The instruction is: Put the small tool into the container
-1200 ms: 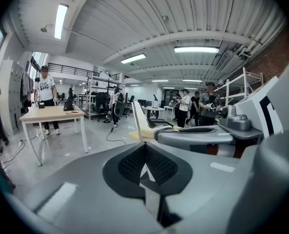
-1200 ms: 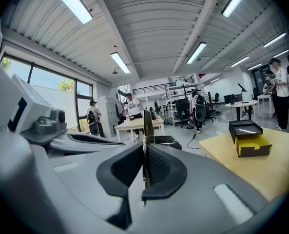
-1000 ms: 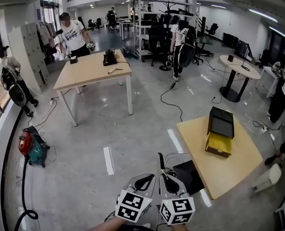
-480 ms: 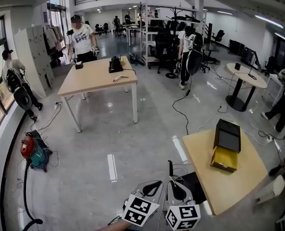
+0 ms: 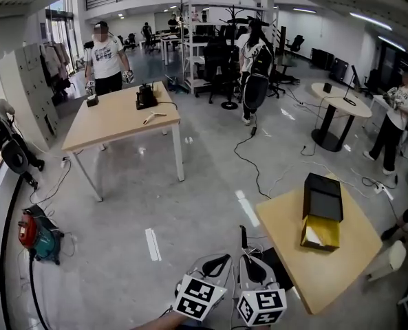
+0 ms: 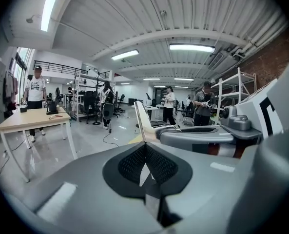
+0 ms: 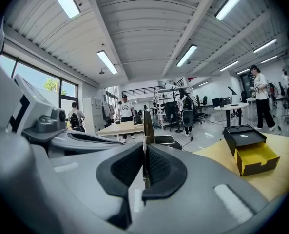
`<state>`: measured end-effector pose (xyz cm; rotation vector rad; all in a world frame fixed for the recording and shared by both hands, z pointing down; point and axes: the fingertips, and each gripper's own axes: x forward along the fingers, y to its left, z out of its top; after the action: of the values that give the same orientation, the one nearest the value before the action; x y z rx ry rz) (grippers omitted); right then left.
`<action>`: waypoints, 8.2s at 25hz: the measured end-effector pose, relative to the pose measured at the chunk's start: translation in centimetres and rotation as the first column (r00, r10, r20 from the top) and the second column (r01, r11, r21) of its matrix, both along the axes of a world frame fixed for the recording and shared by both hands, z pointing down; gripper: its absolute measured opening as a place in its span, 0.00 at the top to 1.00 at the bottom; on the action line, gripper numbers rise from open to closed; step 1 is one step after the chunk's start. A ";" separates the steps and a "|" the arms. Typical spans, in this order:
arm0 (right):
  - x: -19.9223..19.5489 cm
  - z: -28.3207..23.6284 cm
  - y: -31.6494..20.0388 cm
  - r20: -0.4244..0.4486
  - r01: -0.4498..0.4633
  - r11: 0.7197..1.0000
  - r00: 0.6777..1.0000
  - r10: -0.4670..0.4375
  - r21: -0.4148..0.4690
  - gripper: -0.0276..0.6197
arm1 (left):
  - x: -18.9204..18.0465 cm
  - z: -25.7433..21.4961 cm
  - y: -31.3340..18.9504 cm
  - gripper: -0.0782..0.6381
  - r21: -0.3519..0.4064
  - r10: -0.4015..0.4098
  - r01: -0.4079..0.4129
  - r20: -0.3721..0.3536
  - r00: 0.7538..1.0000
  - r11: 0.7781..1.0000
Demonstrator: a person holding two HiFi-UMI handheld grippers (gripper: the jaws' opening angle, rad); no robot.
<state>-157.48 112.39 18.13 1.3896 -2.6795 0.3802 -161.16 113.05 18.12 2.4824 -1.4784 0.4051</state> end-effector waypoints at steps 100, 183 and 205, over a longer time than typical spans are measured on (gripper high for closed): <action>254.9 59.5 -257.7 0.334 -0.473 0.708 0.651 0.682 -0.525 0.95 | 251.1 54.2 -260.4 0.88 -0.124 0.488 -0.490 -0.051 0.871 0.863; 244.4 57.4 -259.9 0.105 -0.514 0.660 0.740 0.664 -0.548 0.60 | 241.8 48.9 -261.2 0.88 -0.114 0.521 -0.520 -0.026 0.853 0.846; 271.2 46.5 -199.3 0.038 -0.418 0.856 0.893 0.449 -0.304 0.88 | 271.3 42.7 -200.1 0.88 -0.093 0.421 -0.419 -0.002 0.907 0.903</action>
<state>113.75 -86.93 64.63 1.9107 -2.2320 0.8694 110.16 -87.05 60.80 2.7184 -0.8912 0.5552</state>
